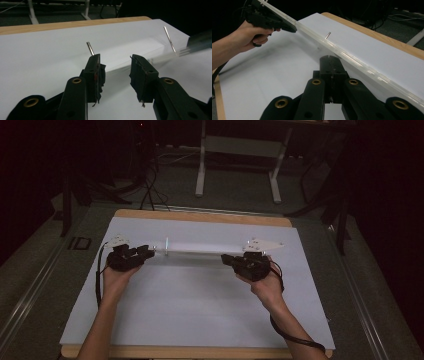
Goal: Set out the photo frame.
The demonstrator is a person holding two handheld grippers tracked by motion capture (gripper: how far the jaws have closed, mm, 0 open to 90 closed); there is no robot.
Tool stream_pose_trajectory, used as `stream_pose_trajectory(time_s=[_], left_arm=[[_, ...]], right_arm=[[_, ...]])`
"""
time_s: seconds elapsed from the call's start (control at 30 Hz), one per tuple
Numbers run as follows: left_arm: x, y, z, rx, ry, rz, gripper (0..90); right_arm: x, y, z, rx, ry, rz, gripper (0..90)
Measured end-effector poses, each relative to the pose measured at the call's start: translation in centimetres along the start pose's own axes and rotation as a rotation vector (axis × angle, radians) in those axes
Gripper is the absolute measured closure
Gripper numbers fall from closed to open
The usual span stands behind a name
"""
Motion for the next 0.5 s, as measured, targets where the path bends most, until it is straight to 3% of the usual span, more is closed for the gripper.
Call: stream_pose_trajectory(time_s=[0.13, 0.27, 0.5], left_arm=[[0.0, -0.4, 0.1, -0.048, -0.003, 0.017, 58.8], [0.4, -0.5, 0.0, -0.057, -0.030, 0.052, 55.0], [-0.3, -1.7, -0.5, -0.120, -0.040, 0.053, 54.3]], right_arm=[[-0.1, -0.3, -0.4, -0.001, -0.004, 0.008, 90.0], [-0.2, -0.6, -0.7, -0.003, -0.005, 0.011, 90.0], [-0.5, -1.0, -1.2, -0.006, -0.009, 0.018, 90.0]])
Point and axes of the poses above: each handheld gripper's, and its own axes: x roughly backward along the jaws, z roughly out of its underside, y roughly to its left, the point moved 4 cm from there along -x, roughly forward along the jaws, and after that the axes turned 8 degrees about -y, right-handed, at the moved point
